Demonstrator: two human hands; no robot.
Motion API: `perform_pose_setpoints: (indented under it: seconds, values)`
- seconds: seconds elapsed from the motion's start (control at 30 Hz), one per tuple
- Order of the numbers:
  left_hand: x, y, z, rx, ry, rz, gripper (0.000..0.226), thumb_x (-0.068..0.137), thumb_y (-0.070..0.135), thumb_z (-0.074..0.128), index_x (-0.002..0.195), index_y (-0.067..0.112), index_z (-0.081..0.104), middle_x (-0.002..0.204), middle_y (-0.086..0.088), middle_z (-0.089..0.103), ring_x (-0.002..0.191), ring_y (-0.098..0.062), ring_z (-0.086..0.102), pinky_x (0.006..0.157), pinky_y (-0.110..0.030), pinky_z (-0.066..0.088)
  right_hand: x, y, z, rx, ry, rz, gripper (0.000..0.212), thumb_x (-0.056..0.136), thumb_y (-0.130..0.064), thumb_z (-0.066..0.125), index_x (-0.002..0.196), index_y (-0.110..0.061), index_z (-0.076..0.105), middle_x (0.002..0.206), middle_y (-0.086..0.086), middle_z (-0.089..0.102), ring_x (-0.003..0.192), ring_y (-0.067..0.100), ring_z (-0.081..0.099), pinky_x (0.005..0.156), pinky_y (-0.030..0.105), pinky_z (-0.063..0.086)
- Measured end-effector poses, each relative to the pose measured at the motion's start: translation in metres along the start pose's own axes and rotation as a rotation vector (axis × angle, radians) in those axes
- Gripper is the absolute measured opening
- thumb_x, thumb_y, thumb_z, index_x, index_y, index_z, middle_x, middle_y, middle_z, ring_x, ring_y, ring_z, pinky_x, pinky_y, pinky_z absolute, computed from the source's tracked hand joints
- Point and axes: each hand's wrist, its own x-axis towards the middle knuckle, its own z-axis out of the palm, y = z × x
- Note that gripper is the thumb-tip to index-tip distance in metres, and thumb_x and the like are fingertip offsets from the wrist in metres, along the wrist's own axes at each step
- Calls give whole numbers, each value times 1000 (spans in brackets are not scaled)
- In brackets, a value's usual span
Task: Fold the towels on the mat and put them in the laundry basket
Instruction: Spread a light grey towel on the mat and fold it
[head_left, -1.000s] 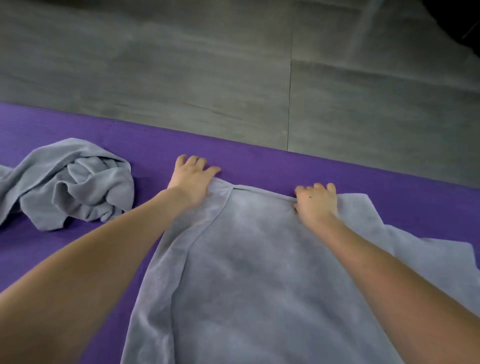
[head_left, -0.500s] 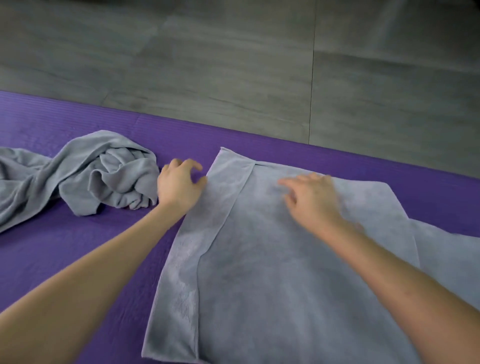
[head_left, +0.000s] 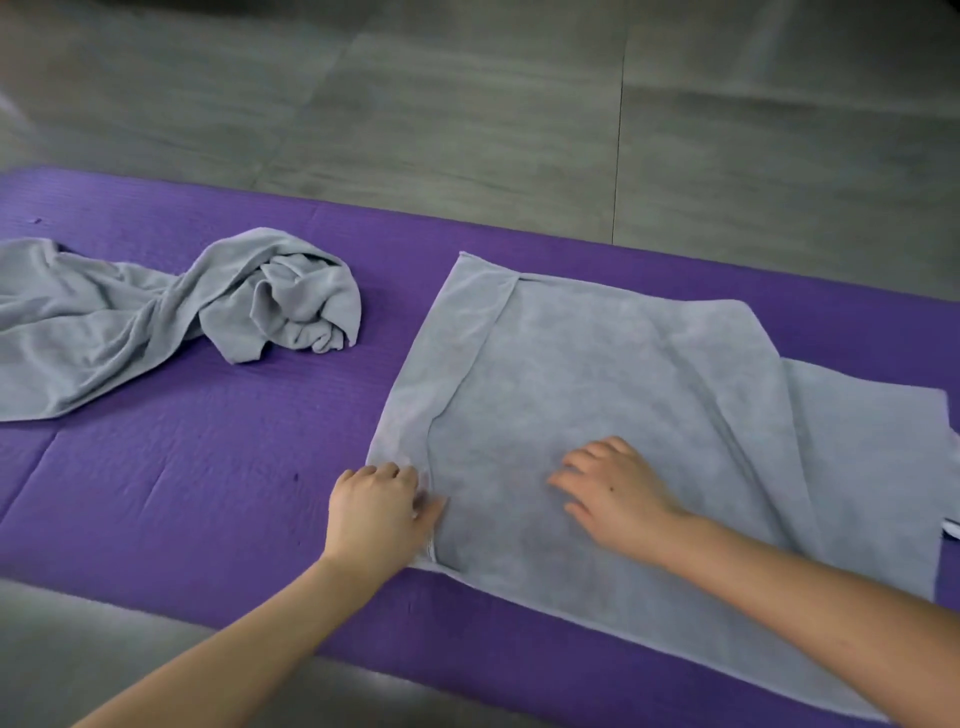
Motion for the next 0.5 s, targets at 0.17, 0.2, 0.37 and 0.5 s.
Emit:
perform_pose_setpoints:
  seconds: [0.17,0.2,0.37,0.5]
  values:
    - [-2,19,-8,170,-128,-50,11,72,27,63,78,17,63,76,2,62,68,-20,59,63,-30,30,-6,-20,-14,90,-35,-28,41,63,-28,65,103,-22,71,84,0,70,76,25,66,70,35,52]
    - [-2,19,-10,226,-151,-56,15,80,26,53,89,19,63,89,2,62,81,-19,59,68,-30,28,-5,-25,-21,126,-85,-52,46,73,-27,62,119,-23,64,98,1,70,89,26,65,81,37,49]
    - [-7,11,-22,241,-247,43,24,89,34,41,93,24,63,100,6,59,95,-17,54,74,-31,25,-5,-40,-38,91,91,-138,45,74,-26,60,118,-26,64,94,-4,70,85,21,65,78,34,49]
    - [-6,-4,-19,151,-262,-10,31,94,39,35,100,26,63,106,3,59,96,-19,56,76,-31,33,-9,-32,-43,61,48,-90,38,79,-26,60,117,-23,64,98,0,69,92,24,63,84,35,45]
